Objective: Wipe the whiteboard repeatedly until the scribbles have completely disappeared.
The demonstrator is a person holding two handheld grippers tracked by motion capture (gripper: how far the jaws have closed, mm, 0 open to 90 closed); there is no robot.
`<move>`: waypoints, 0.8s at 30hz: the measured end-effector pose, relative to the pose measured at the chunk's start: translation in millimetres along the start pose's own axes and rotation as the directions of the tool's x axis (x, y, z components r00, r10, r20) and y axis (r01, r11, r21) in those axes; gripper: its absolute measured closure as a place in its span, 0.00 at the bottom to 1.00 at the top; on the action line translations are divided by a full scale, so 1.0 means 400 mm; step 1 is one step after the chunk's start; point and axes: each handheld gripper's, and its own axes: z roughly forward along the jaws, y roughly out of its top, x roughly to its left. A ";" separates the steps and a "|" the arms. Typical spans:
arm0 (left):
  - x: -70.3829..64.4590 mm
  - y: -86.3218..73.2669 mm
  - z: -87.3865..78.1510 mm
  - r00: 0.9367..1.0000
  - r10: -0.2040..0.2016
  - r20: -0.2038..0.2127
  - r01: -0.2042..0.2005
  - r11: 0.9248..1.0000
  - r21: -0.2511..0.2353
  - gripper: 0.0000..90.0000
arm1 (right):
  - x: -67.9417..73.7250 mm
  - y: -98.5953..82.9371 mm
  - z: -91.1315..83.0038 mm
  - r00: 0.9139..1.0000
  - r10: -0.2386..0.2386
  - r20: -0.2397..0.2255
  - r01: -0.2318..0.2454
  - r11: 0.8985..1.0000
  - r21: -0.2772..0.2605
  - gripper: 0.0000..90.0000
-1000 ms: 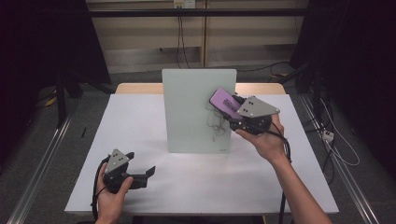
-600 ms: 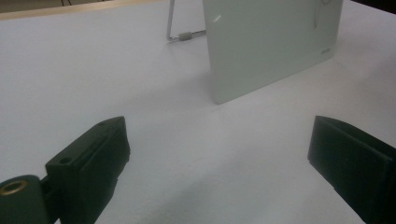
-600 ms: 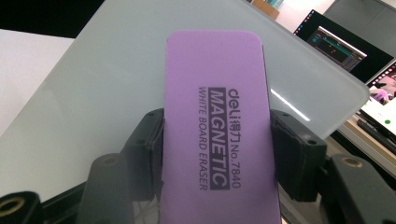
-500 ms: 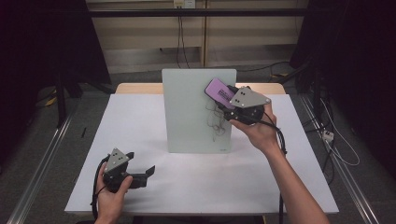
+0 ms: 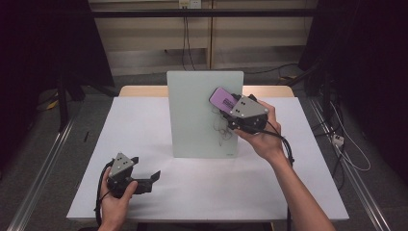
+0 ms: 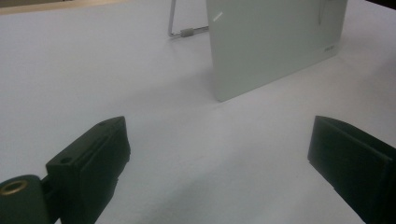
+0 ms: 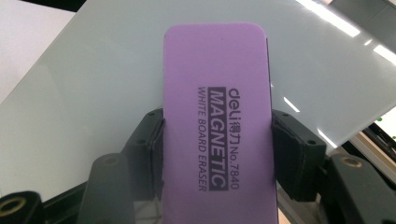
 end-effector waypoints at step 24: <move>0.003 -0.002 0.000 1.000 0.004 -0.007 -0.004 1.000 0.017 0.06 | 0.060 -0.048 0.005 0.995 0.051 -0.086 -0.047 0.998 0.050 0.46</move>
